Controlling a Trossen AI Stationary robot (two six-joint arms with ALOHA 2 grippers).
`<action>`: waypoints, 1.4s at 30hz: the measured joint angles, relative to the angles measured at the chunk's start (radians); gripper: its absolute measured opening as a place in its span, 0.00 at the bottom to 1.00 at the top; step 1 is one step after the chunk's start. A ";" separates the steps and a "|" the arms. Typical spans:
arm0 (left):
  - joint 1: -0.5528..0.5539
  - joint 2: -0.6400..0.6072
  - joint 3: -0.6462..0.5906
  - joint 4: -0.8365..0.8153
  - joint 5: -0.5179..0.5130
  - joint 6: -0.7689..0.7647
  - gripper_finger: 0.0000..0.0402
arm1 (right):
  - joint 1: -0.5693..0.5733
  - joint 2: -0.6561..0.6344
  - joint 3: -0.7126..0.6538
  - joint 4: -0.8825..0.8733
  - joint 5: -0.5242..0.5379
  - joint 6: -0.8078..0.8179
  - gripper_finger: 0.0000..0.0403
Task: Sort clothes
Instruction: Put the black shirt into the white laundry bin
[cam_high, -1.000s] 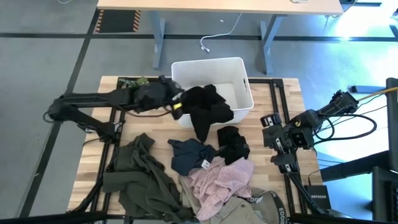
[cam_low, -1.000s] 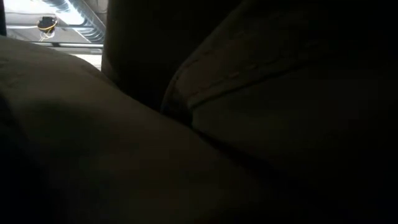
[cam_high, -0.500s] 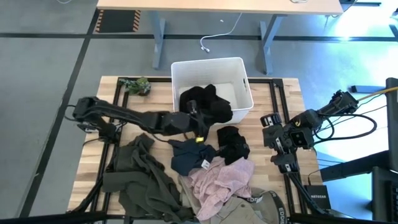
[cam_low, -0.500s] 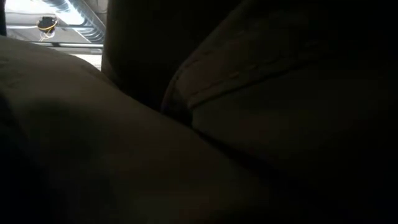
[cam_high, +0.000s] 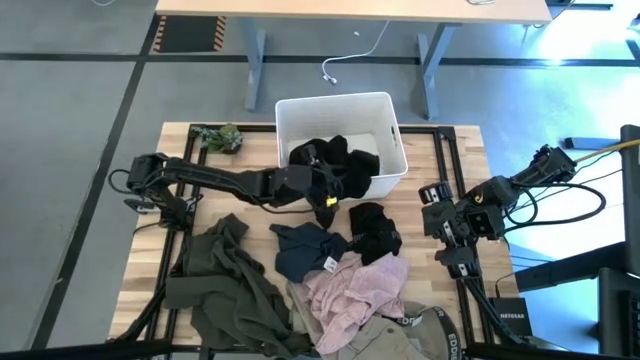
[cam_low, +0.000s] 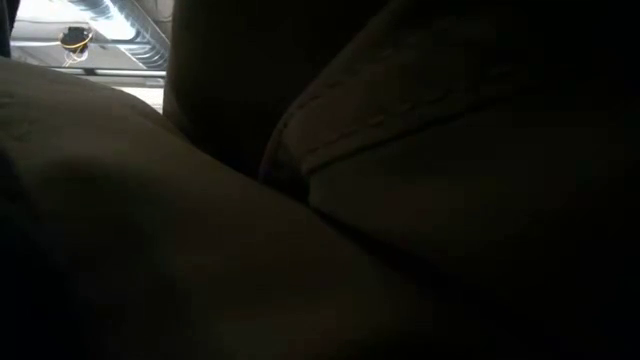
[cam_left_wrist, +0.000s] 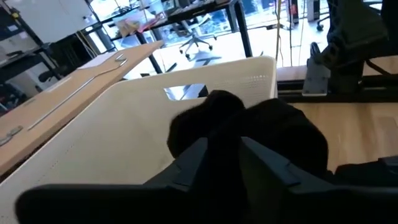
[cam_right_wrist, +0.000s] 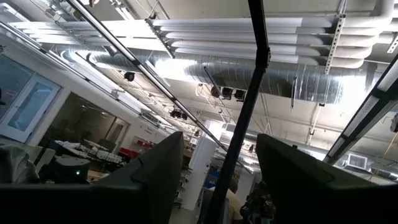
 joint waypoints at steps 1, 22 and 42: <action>-0.001 0.000 0.000 -0.005 0.001 -0.001 0.19 | 0.000 0.000 0.000 0.000 0.000 0.000 0.55; -0.285 -0.127 -0.077 -0.597 -0.025 -0.441 0.38 | 0.000 0.000 0.000 -0.011 0.000 0.003 0.55; -0.179 -0.009 -0.388 0.069 -0.033 -0.648 0.39 | 0.000 0.000 0.000 -0.009 0.000 0.000 0.55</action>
